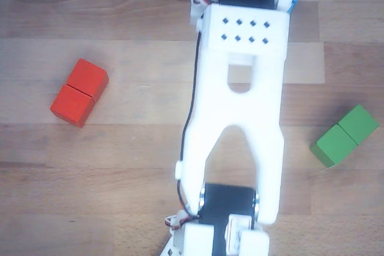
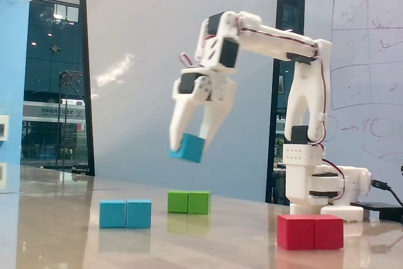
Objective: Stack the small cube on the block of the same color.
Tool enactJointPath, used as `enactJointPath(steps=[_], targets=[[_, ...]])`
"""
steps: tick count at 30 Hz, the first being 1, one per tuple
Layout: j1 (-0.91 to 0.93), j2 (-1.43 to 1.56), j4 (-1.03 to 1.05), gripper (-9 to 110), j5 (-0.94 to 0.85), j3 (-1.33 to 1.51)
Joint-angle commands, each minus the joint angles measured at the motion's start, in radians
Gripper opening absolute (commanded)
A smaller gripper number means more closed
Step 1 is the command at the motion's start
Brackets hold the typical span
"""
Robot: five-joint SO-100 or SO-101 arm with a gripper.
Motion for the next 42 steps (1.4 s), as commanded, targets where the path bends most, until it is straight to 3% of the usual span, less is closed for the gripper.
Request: enactJointPath(steps=[1,13,42], targets=[[0.077,-0.072,-0.006,5,-0.003,-0.232],[0.141,-0.385,-0.008,13,-0.087,-0.508],[0.192,-0.583,-0.009,14,-0.114,-0.621]])
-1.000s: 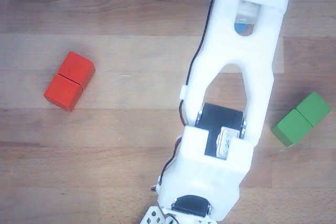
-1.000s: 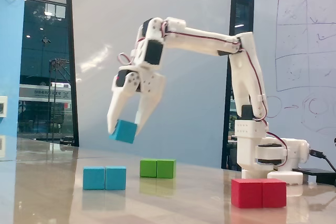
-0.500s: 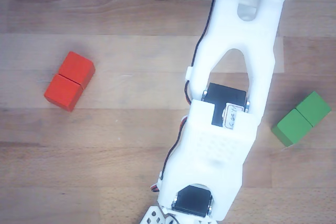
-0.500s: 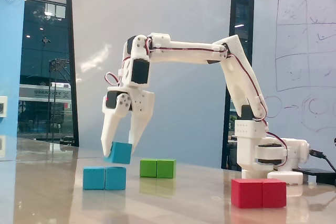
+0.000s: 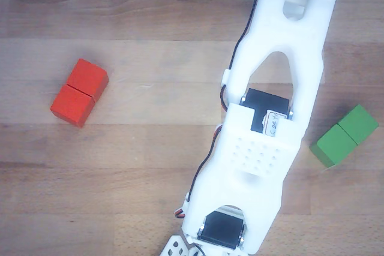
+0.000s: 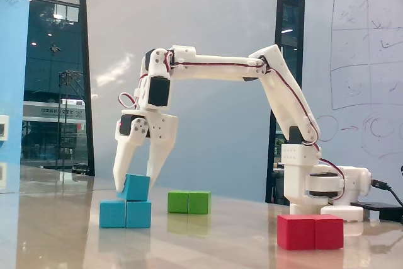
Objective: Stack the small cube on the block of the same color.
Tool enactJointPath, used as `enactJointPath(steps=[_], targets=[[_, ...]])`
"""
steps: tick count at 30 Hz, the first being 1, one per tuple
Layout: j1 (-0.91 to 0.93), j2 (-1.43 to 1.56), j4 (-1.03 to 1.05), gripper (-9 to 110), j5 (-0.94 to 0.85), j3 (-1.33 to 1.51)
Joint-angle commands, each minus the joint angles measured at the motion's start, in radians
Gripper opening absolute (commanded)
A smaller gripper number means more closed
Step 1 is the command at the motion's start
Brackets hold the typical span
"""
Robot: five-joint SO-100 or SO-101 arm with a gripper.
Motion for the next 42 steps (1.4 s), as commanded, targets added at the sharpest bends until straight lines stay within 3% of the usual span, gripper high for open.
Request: enactJointPath(steps=[1,42], targets=[[0.011,0.031,-0.011,14,-0.005,-0.1],[-0.038,0.083,0.005,14,0.006,0.012]])
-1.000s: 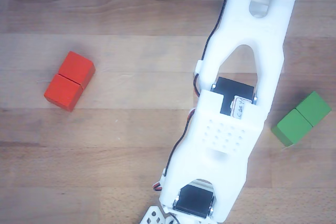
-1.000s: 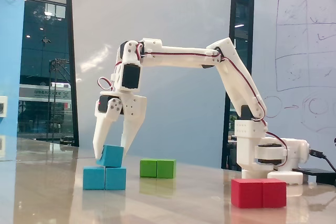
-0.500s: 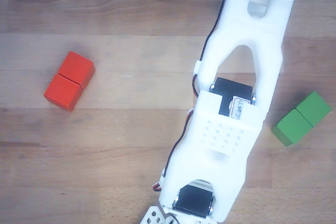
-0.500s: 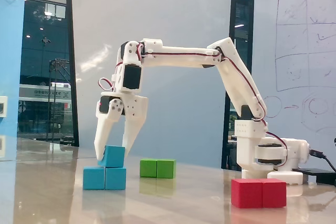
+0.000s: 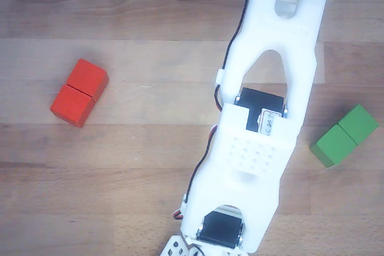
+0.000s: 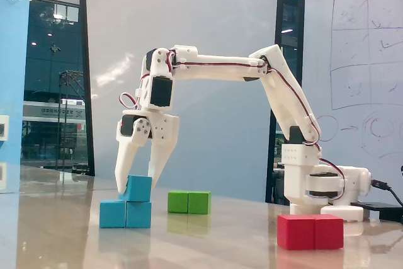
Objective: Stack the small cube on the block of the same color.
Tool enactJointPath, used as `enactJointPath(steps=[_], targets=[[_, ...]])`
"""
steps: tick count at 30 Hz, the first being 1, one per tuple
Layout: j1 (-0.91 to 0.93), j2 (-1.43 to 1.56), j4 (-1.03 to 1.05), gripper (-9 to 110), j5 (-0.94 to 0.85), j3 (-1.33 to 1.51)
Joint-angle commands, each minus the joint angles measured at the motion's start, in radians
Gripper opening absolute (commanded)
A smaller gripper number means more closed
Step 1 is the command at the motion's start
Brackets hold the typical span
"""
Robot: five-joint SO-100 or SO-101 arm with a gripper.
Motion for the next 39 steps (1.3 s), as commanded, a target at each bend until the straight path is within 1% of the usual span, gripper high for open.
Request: enactJointPath(steps=[1,10,12,15,20,25,30,39], targets=[[-0.003,0.084,0.003,14,0.009,0.0],[-0.006,0.084,0.011,15,-0.002,0.006],[-0.009,0.086,0.011,17,-0.003,0.032],[-0.015,0.089,0.011,24,0.006,0.072],[-0.003,0.101,0.006,42,0.009,0.08],[-0.003,0.104,-0.006,53,0.008,0.08],[0.011,0.104,-0.005,54,-0.003,0.078],[0.206,0.124,-0.009,54,-0.005,0.028]])
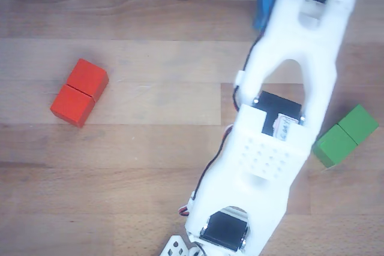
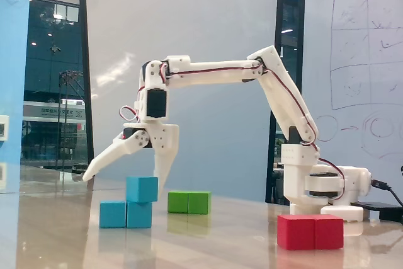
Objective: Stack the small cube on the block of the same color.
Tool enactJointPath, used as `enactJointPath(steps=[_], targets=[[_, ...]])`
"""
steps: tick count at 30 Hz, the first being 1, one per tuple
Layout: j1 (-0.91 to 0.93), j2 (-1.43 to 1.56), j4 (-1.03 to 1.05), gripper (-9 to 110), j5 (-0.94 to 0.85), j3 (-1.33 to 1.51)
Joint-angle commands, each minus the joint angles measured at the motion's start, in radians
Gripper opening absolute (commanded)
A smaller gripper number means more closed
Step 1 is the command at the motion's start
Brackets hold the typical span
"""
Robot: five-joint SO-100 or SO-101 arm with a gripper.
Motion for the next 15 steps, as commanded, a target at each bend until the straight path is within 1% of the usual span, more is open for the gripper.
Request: enactJointPath(steps=[1,5,12,15], targets=[[0.094,0.121,-0.009,54,-0.008,-0.06],[0.13,0.123,-0.009,54,-0.008,-0.061],[0.141,0.167,-0.003,54,-0.008,-0.049],[0.141,0.21,0.0,48,-0.003,-0.046]])
